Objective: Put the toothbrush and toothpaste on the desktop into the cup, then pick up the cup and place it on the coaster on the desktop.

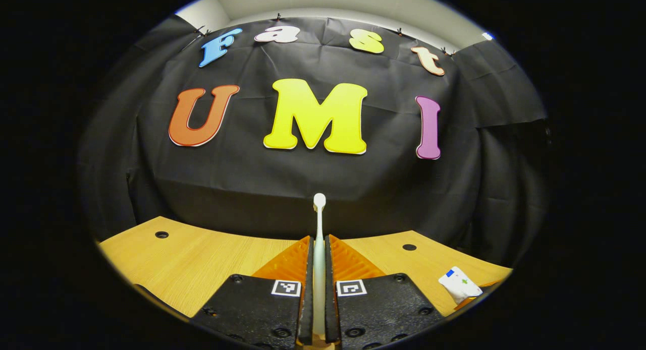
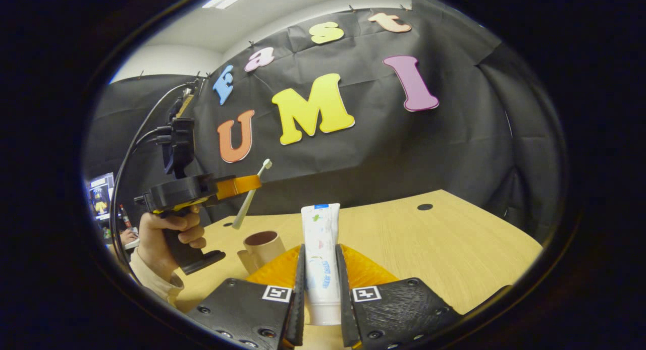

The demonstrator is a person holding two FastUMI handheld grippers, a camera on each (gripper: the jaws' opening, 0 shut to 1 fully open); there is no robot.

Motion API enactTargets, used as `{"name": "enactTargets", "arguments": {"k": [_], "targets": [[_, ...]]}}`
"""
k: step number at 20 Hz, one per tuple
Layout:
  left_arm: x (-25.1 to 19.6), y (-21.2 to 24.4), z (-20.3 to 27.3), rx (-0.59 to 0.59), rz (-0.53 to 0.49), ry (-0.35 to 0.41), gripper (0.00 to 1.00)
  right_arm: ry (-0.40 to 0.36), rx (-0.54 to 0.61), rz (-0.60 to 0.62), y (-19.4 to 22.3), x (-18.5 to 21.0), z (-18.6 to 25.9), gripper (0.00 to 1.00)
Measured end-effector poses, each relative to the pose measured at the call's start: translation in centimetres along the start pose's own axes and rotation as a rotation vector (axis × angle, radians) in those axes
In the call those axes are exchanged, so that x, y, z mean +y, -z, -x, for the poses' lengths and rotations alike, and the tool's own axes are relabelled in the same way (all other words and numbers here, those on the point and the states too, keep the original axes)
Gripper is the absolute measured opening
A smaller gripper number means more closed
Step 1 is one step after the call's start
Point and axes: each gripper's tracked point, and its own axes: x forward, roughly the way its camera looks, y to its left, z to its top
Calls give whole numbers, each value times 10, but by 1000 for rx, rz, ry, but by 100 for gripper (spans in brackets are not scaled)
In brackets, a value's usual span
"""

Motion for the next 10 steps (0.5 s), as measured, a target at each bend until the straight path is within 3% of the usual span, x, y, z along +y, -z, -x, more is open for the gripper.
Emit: {"name": "enactTargets", "arguments": {"k": [10], "targets": [[7,23,-2,55,-24,-23,13,17,-3,13,0,-1,-1,29]]}}
